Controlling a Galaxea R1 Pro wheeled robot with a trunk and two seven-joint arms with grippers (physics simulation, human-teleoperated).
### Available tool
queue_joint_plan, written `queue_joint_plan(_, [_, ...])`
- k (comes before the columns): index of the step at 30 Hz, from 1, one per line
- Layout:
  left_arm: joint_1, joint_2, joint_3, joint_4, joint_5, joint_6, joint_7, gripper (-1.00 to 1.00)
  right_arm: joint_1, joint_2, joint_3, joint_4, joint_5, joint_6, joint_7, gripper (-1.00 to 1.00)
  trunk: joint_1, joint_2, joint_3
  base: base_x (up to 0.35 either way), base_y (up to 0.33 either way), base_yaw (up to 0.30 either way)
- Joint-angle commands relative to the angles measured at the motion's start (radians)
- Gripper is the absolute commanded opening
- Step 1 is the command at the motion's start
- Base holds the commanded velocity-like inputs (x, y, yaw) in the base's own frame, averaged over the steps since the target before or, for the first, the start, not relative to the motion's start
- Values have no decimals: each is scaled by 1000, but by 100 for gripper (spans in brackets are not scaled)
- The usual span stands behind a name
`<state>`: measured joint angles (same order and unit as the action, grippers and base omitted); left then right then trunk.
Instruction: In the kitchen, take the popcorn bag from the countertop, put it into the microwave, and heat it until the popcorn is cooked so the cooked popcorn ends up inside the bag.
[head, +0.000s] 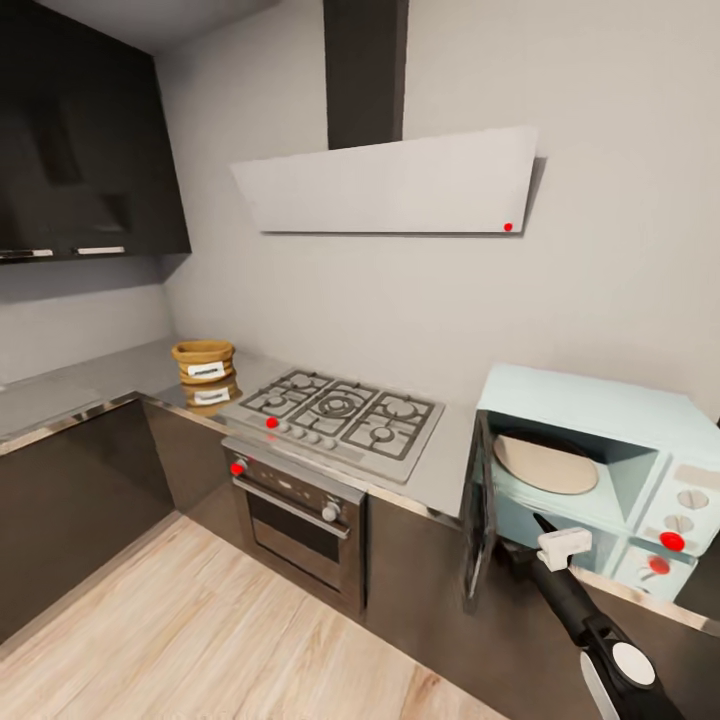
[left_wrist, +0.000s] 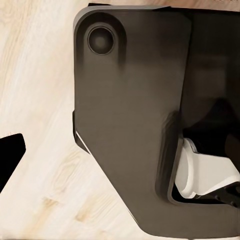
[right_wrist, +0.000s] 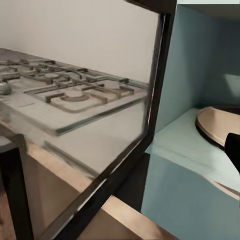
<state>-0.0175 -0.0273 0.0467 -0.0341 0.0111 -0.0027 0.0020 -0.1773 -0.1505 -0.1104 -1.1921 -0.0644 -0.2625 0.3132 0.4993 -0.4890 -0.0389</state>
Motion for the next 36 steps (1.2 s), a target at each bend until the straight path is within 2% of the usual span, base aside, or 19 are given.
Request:
queue_joint_plan(1, [-1,0,4,0,1,0,0,100,-1,0,-2,0,-6,-1,9,100,0,-2,-2,0,0,258])
queue_joint_plan(13, [-1,0,5,0,1,0,0,100,-1,0,1,1,-6,0,10,100,0,-2,-2,0,0,249])
queue_joint_plan(24, [-1,0,5,0,1,0,1,100,-1,0,3,0,-6,-1,10,100,0,-2,-2,-5,-20,26])
queue_joint_plan(29, [-1,0,4,0,1,1,1,100,-1,0,2,1,-6,0,10,100,0,-2,-2,-210,-181,0])
queue_joint_plan(36, [-1,0,5,0,1,1,1,100,-1,0,1,2,-5,2,9,100,0,-2,-2,-335,-13,0])
